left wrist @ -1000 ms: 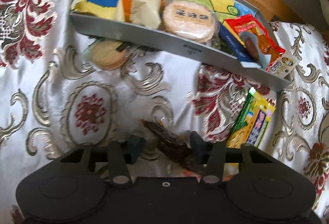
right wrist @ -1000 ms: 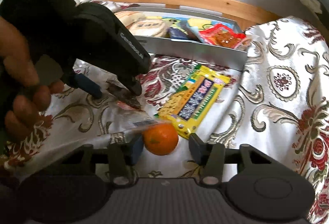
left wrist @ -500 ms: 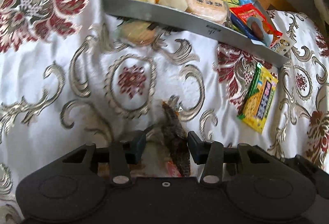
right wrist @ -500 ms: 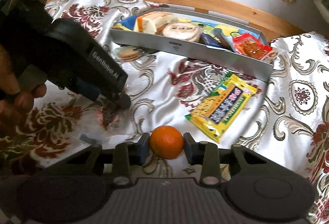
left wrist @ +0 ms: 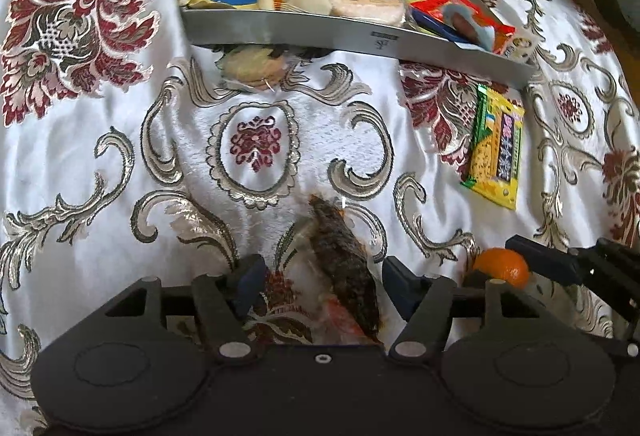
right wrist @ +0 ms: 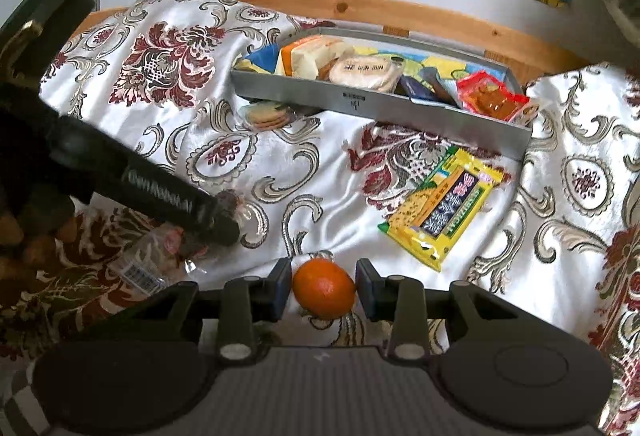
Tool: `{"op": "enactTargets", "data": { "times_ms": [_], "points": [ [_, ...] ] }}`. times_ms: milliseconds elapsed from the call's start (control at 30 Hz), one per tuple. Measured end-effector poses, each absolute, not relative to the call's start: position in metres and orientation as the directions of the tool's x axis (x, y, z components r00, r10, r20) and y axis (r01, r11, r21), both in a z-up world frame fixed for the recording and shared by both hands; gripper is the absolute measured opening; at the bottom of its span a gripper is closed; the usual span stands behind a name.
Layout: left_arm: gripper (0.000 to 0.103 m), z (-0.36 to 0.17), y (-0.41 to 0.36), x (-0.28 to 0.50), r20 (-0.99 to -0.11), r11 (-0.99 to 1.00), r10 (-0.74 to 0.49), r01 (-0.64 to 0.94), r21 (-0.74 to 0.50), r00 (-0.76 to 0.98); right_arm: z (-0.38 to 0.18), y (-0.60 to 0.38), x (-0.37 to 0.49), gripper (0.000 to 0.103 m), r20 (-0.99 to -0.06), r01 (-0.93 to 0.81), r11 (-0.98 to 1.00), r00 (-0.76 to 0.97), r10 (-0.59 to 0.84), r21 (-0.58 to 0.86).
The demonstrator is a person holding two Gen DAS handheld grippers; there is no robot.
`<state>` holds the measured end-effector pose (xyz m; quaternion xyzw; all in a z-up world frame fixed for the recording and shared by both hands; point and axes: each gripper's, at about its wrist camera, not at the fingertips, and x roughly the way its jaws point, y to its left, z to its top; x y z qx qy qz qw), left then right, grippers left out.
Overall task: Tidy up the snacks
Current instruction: 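Lift the brown strip with the left tool while the right tool grasps the orange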
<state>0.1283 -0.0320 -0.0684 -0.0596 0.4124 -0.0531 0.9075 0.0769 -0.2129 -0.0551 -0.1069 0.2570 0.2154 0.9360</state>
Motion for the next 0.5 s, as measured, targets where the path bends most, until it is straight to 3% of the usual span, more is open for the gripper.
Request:
{"op": "enactTargets", "data": {
  "times_ms": [500],
  "points": [
    [0.069,-0.072,-0.037,0.127,-0.731,0.992,-0.120,0.053,-0.114,0.672,-0.068,-0.215,0.089,0.043,-0.568,-0.434,0.899,0.753,0.334,-0.047]
  ]
}}
